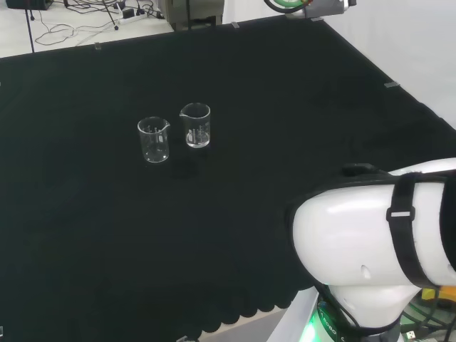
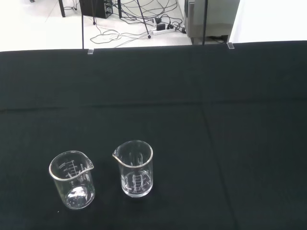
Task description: Pick up the beaker on the right.
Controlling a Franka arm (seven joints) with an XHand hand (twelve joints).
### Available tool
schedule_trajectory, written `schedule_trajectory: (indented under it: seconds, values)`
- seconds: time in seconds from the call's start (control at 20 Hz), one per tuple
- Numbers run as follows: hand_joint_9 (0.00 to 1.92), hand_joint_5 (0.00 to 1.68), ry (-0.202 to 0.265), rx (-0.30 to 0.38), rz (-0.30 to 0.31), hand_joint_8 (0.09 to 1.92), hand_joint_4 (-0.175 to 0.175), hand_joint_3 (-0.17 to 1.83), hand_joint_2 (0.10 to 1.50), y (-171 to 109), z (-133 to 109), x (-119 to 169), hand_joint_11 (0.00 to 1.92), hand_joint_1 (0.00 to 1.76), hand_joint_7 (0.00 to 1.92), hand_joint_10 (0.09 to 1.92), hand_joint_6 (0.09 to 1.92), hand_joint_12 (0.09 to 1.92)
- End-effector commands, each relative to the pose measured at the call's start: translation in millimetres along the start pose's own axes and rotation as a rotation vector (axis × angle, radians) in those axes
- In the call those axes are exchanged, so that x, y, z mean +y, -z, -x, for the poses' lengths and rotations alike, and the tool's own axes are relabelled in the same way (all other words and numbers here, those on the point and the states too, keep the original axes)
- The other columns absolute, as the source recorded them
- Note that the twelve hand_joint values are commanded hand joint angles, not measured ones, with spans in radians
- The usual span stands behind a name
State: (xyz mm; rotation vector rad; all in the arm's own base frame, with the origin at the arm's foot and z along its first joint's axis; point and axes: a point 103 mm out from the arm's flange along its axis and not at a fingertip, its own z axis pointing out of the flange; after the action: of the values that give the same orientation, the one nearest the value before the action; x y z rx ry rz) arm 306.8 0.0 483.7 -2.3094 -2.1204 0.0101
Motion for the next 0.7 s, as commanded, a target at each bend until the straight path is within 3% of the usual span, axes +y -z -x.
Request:
schedule_trajectory:
  seconds: [0.05, 0.2, 0.4, 0.55, 0.7]
  values:
    - [0.14, 0.30, -0.001, -0.007, 0.006, 0.42, -0.010, 0.51, 1.04, 0, 1, 0, 0.02, 0.33, 0.03, 0.59, 0.09, 1.24]
    - [0.08, 0.29, -0.004, -0.010, 0.005, 0.38, -0.006, 0.45, 1.15, 0, 3, 1, 0.00, 0.23, 0.00, 0.61, 0.09, 1.20]
    - [0.07, 0.30, -0.006, -0.024, 0.010, 0.38, -0.006, 0.43, 1.17, 0, -10, 0, 0.00, 0.22, 0.00, 0.61, 0.09, 1.19]
    - [0.07, 0.30, -0.021, 0.012, 0.001, 0.38, -0.006, 0.42, 1.17, -5, -6, 5, 0.00, 0.22, 0.00, 0.61, 0.09, 1.19]
    - [0.14, 0.33, -0.040, 0.066, 0.021, 0.41, -0.021, 0.38, 1.10, -12, 4, 11, 0.00, 0.42, 0.05, 0.64, 0.09, 1.25]
